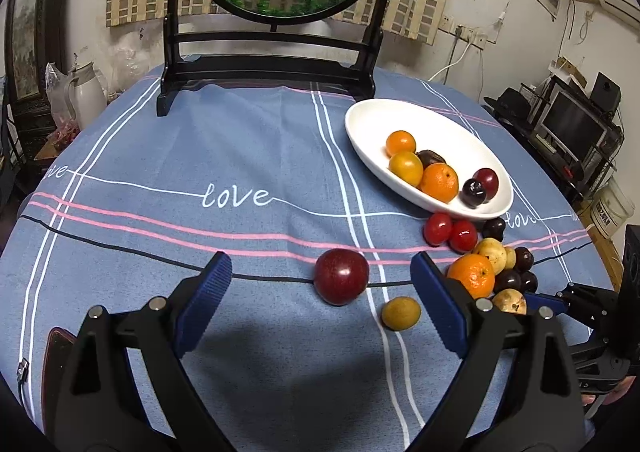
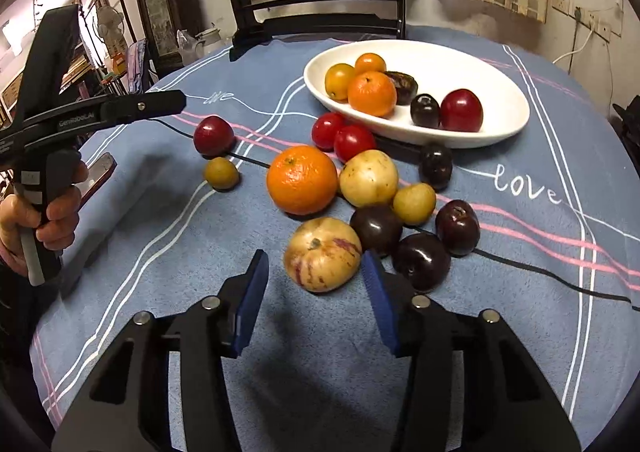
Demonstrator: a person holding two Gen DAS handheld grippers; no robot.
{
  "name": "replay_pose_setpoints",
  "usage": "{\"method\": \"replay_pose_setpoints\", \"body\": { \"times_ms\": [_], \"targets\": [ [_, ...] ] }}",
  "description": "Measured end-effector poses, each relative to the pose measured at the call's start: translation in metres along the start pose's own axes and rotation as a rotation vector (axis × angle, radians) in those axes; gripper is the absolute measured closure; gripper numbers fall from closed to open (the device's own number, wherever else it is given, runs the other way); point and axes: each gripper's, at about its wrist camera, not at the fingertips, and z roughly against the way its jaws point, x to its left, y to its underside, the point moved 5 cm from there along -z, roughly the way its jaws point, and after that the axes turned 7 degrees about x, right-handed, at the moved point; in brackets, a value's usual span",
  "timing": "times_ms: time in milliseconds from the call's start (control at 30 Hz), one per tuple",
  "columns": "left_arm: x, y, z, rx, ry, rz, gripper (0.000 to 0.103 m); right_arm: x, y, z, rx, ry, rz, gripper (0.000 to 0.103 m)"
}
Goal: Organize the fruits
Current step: 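Grasp a red apple with the left tool while the right tool grasps a pale striped pepino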
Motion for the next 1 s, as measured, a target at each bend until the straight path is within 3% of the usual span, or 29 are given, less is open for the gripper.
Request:
{"method": "replay_pose_setpoints", "body": {
  "times_ms": [200,267,333,600,700,833,1000],
  "targets": [
    [0.007,-0.001,0.002,-0.007,-0.005,0.026,0.010,0.005,-0.003,-0.006,0.002,0.019,0.015,0.054],
    [0.009,-0.002,0.004,-0.017,-0.014,0.032,0.010,0.009,-0.002,-0.008,0.001,0.061,0.057,0.062],
    [0.010,-0.002,0.004,-0.023,-0.025,0.035,0.010,0.010,-0.002,-0.006,-0.008,0.078,0.072,0.064],
    [-0.005,0.003,-0.010,0.015,0.040,-0.009,0.013,-0.003,-0.007,0.012,-0.044,0.000,-0.016,0.064],
    [-0.016,0.005,-0.018,0.041,0.070,-0.032,0.020,-0.005,-0.008,0.014,-0.047,-0.022,-0.031,0.064],
    [-0.019,0.005,-0.037,0.094,0.060,-0.036,0.044,-0.005,-0.008,0.017,-0.046,-0.038,-0.032,0.064],
    [-0.014,0.006,-0.047,0.127,0.056,0.003,0.046,-0.004,-0.009,0.020,-0.053,-0.044,-0.029,0.064]
  ]
}}
